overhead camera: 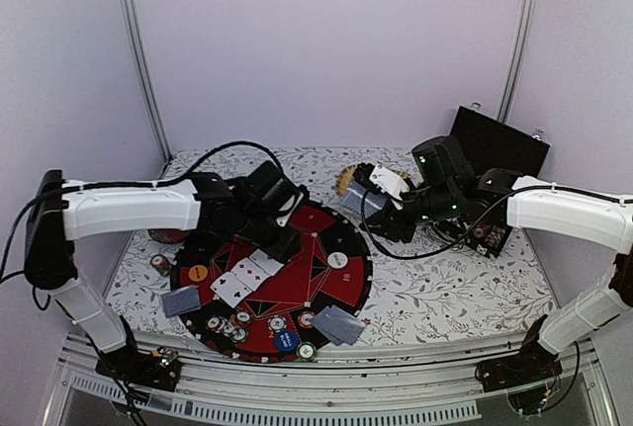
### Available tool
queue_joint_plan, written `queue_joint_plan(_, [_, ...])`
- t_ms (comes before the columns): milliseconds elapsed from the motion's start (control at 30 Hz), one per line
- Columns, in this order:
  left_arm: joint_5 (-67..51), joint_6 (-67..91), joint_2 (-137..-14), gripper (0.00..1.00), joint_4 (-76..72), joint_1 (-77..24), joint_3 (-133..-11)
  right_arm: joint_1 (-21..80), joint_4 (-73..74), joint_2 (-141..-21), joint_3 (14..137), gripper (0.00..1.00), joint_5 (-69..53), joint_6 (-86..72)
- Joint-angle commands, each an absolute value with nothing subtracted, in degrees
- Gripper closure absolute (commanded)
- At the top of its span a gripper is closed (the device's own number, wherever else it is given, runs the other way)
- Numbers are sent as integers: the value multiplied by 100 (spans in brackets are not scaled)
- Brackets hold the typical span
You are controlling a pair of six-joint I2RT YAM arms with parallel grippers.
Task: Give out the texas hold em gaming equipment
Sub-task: Place the poker card in the community card area, then pick up the poker card from the face-down deck piles.
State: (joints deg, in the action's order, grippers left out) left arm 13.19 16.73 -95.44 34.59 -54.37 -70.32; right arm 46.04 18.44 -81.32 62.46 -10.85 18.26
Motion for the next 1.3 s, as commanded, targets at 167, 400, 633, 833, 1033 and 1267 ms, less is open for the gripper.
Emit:
queue_joint_plan(167, [-979, 1883, -7564, 8, 495, -5035, -6037, 4570, 1778, -8198, 6372, 56, -1420, 1857])
queue_joint_plan(400, [-1426, 2063, -8010, 6, 122, -4984, -6453, 4893, 1642, -8441, 6579, 56, -1614, 1877])
queue_joint_plan(633, [-1022, 1986, -8419, 9, 578, -4948, -6681, 5053, 1468, -8696, 6787, 56, -1774, 1879])
queue_joint_plan(833, [-1007, 1935, -8719, 21, 765, -4926, -6923, 5149, 1426, -8807, 6847, 56, -1801, 1884])
queue_joint_plan(1033, [-939, 1871, -8536, 50, 935, -4872, -6803, 5145, 1413, -8703, 6770, 56, -1727, 1888])
queue_joint_plan(1267, [-1108, 1907, -8247, 80, 812, -4789, -6566, 5152, 1430, -8661, 6720, 56, -1614, 1924])
